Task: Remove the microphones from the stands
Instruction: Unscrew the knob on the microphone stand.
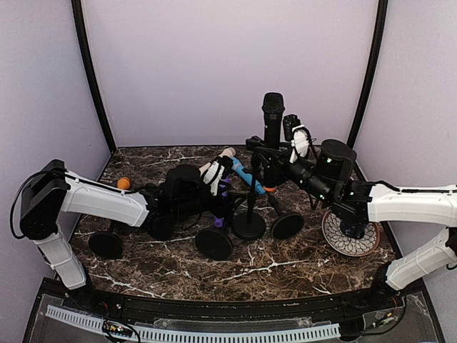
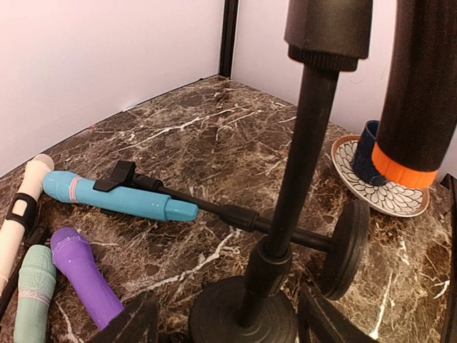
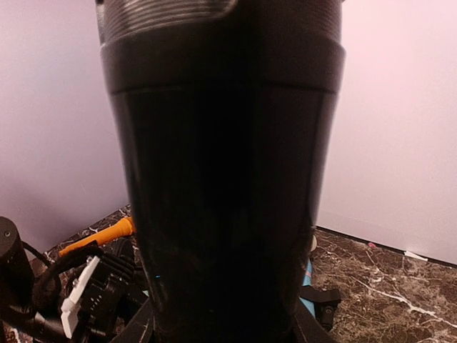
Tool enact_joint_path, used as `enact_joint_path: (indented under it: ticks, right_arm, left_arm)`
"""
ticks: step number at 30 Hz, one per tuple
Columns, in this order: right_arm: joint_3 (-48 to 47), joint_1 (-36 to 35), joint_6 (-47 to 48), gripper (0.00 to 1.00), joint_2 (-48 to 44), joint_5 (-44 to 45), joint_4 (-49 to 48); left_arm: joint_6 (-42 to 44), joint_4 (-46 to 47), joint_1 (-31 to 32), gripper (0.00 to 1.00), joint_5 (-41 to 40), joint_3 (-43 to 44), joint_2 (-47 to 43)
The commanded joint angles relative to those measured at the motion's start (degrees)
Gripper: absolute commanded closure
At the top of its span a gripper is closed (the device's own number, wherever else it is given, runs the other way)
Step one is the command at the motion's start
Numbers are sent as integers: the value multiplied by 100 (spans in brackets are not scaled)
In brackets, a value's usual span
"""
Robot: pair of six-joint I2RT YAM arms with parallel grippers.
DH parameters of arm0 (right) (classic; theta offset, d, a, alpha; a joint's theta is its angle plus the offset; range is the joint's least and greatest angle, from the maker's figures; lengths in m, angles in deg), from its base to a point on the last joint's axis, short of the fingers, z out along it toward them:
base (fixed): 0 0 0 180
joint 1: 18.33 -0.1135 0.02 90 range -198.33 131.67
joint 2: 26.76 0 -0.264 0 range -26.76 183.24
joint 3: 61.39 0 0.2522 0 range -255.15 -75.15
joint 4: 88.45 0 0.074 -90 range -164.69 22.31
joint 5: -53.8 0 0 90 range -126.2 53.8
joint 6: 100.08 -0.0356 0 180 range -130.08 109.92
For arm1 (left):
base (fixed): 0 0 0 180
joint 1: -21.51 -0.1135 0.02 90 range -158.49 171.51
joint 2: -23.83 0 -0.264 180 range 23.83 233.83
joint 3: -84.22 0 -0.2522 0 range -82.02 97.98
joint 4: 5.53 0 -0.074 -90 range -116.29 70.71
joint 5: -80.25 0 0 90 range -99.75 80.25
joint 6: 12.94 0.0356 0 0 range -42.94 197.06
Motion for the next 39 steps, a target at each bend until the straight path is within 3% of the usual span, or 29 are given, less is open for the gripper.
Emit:
enact_joint_path:
  ticks: [1,8,21,39]
  right_arm:
    - [316,220,10,96,-298,-835,-845]
    - [535,512,-162,96,-312,-1712,-1039]
    - [438,602,-441,96,-158,-2280,-1104]
    - [342,651,-595,96,31,-2463,-1220]
  left_arm:
    - [152,-65,-295,31,1177,-309,-341]
    - [-37,886,-839,28,3316,-579,-116]
    - [370,1312,-966,22,4327,323,914]
    - [339,1550,-972,58,4390,731,1525]
